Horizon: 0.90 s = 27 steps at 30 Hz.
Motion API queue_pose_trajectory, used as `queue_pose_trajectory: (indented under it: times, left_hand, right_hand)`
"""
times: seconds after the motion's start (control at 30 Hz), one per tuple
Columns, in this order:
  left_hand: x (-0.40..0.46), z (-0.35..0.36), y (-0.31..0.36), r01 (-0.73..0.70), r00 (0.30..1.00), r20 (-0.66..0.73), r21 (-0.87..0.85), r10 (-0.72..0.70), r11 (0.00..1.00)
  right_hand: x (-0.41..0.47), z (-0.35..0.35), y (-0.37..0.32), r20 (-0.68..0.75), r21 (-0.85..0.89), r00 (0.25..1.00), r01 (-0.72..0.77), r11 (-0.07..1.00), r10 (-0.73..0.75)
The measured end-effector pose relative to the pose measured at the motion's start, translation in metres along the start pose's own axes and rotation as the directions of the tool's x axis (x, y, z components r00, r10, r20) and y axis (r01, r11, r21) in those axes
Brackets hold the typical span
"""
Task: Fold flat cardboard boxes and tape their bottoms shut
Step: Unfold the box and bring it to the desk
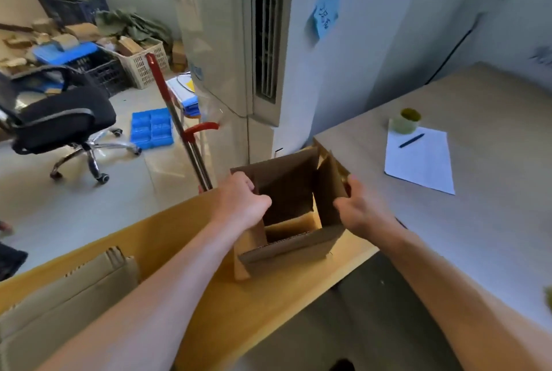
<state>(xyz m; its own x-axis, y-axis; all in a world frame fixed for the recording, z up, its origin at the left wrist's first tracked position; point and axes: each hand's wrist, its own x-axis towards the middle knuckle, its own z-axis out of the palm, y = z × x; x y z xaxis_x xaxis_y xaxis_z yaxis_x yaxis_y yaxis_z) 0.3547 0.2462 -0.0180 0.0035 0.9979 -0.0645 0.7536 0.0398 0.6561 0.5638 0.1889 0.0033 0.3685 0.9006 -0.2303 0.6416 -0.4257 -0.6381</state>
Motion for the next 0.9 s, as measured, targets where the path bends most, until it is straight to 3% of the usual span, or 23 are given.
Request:
queue_pose_trajectory:
  times: [0.13,0.23,0.53,0.67,0.8,0.9]
  left_hand:
    - [0.009,0.026,0.069,-0.147,0.986,0.077,0.002,0.146,0.989]
    - [0.013,0.058,0.143,-0.209,0.962,0.158,-0.109,0.224,0.972]
    - [-0.002,0.219,0.360,-0.201,0.856,0.398,-0.329,0.329,0.923]
    - [-0.020,0.285,0.410,-0.226,0.795,0.480,-0.333,0.371,0.915]
    - [-0.028,0.332,0.432,-0.274,0.734,0.563,-0.267,0.380,0.924]
    - [-0.027,0.356,0.437,-0.330,0.635,0.666,-0.225,0.391,0.917]
  right_hand:
    - [0.013,-0.065,0.041,-0.128,0.044,0.990,-0.055,0.998,0.060]
    - [0.026,-0.128,0.087,-0.211,0.084,0.968,-0.119,0.989,0.135]
    - [0.025,-0.306,0.273,-0.343,0.148,0.863,-0.340,0.929,0.371]
    - [0.020,-0.334,0.334,-0.279,0.177,0.820,-0.467,0.866,0.500]
    - [0.027,-0.340,0.368,-0.249,0.247,0.804,-0.487,0.838,0.540]
    - [0.038,-0.345,0.370,-0.282,0.183,0.800,-0.496,0.849,0.529]
